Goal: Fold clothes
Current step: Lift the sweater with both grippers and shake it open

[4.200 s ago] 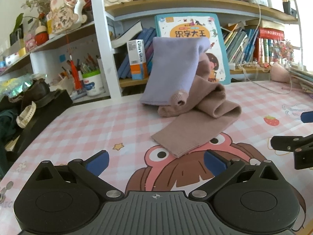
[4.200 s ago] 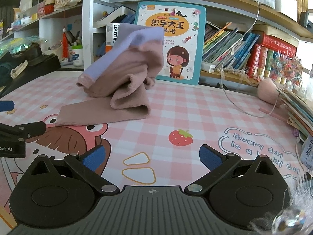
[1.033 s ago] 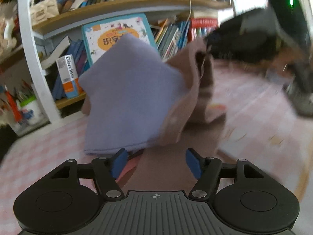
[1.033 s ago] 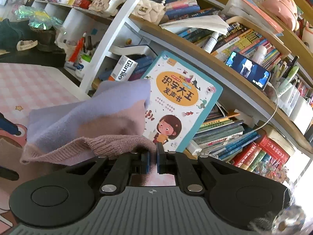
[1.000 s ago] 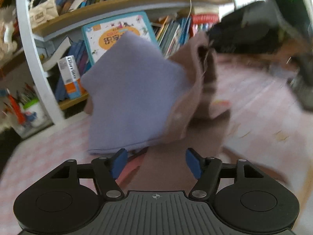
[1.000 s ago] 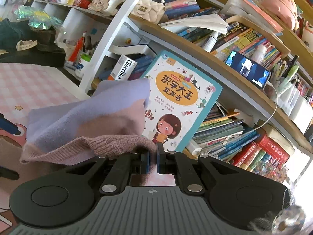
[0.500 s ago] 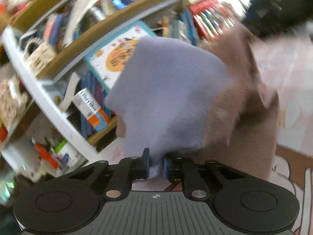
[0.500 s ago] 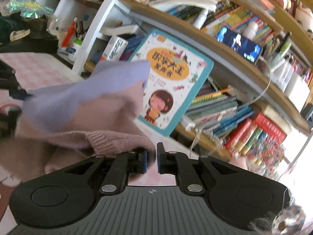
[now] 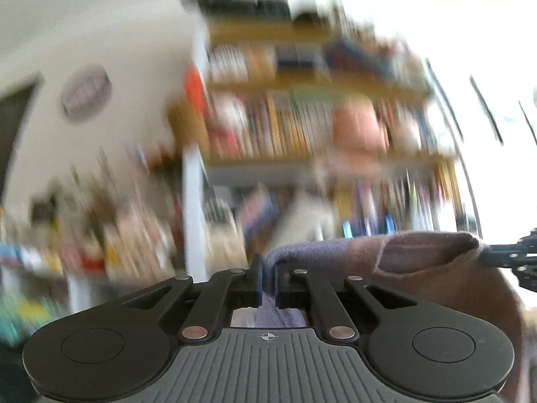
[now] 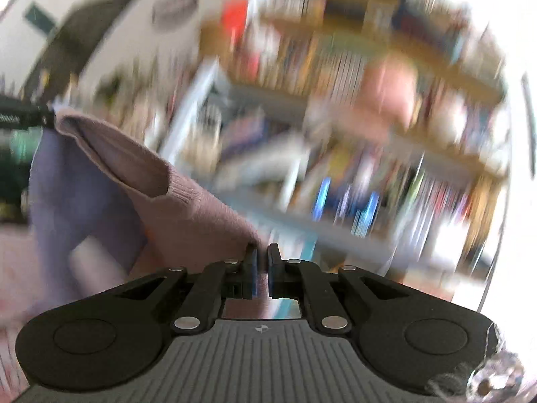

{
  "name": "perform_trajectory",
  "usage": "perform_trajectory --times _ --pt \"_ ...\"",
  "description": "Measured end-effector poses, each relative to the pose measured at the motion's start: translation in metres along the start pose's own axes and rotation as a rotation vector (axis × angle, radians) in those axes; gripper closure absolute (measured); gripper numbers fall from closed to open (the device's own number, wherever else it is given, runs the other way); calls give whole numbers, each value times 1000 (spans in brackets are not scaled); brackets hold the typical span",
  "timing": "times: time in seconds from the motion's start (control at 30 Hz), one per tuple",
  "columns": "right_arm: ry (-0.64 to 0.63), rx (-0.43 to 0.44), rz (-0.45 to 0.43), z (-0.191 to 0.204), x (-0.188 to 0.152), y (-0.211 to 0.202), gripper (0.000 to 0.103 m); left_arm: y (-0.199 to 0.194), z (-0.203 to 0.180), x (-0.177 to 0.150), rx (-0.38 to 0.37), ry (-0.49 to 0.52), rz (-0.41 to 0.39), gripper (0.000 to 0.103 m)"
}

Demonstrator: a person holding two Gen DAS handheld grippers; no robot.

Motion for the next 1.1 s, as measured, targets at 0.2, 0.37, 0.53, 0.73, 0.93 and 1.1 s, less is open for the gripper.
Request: perform_trajectory --times 0.2,0.37,0.53,0.73,0.93,1.1 --pt "-57 -84 -345 -8 82 -58 98 -37 9 60 13 3 -224 96" --pt "-49 -37 -334 -9 79 -47 97 -12 20 26 6 -19 -93 96" --pt "40 134 77 -1 -2 38 97 60 41 -78 -32 -19 313 96" --pt "146 262 594 31 -172 146 97 138 35 -239 -109 -36 807 94" --pt "99 252 736 54 -242 209 98 194 28 -294 -73 49 923 91" --pt "58 235 787 60 -270 252 97 212 32 -315 -31 41 960 86"
Point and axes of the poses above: each gripper's, at about its wrist camera, not at the fingertips, and y roughly the way its jaws point, z to its left, x to its top, the point moved 8 cm from there along y, roughly the way its jaws point, and after that the axes turned 3 degrees about -y, right-handed, at the moved point
